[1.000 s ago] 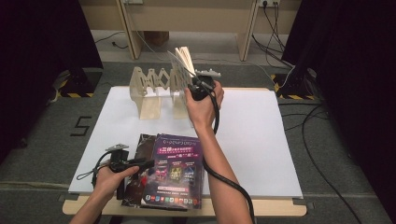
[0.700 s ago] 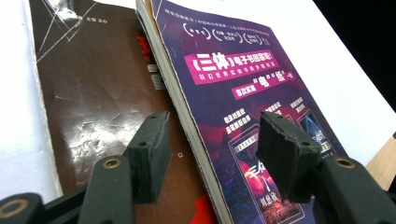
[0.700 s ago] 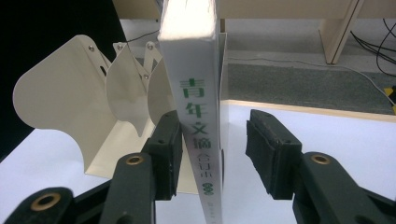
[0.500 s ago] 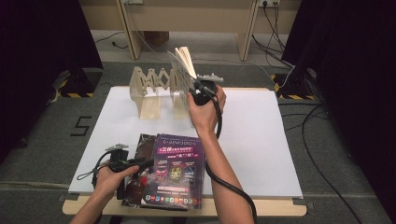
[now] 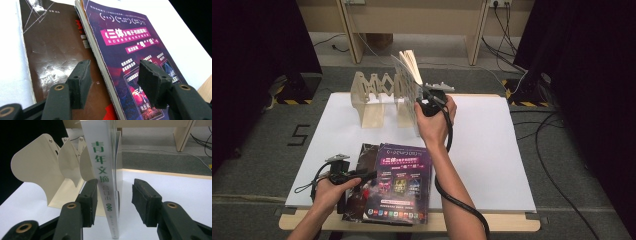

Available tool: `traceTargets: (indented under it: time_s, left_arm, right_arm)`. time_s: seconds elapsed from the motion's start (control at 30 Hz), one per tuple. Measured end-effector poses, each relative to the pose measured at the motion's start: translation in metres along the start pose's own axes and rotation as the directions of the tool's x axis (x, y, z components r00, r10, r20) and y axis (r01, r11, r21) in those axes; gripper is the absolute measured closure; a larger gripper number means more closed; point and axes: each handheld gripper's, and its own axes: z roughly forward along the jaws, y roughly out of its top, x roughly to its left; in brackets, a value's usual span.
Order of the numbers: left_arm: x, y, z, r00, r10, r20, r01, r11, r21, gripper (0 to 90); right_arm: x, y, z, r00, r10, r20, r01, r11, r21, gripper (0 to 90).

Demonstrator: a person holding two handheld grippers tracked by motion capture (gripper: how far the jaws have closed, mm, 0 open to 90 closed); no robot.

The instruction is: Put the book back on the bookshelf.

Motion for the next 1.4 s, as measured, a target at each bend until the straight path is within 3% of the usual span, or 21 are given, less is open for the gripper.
traceTargets:
  time_s: [0.47,0.8,1.13,1.4]
  left_arm:
    - [0.001,0.0,0.001,1.0,-0.001,-0.007,0.001,1.0,0.0,42.2]
    - [0.001,0.0,0.003,0.9999,-0.004,-0.014,0.004,1.0,-0.005,42.3]
    - [0.003,0.0,0.009,0.9991,-0.015,-0.04,0.015,0.9998,-0.01,42.7]
    - [0.005,0.001,0.017,0.998,-0.037,-0.051,0.036,0.9992,-0.018,43.3]
  right_arm:
    - [-0.004,-0.008,-0.007,1.0,0.004,-0.007,-0.004,1.0,0.013,55.3]
    - [-0.016,-0.021,-0.013,1.0,0.005,-0.001,-0.005,1.0,0.028,55.1]
    - [-0.028,-0.043,-0.016,0.9997,0.025,-0.008,-0.024,0.997,0.08,55.1]
    - [-0.031,-0.063,-0.015,0.9991,0.033,-0.027,-0.028,0.989,0.148,55.1]
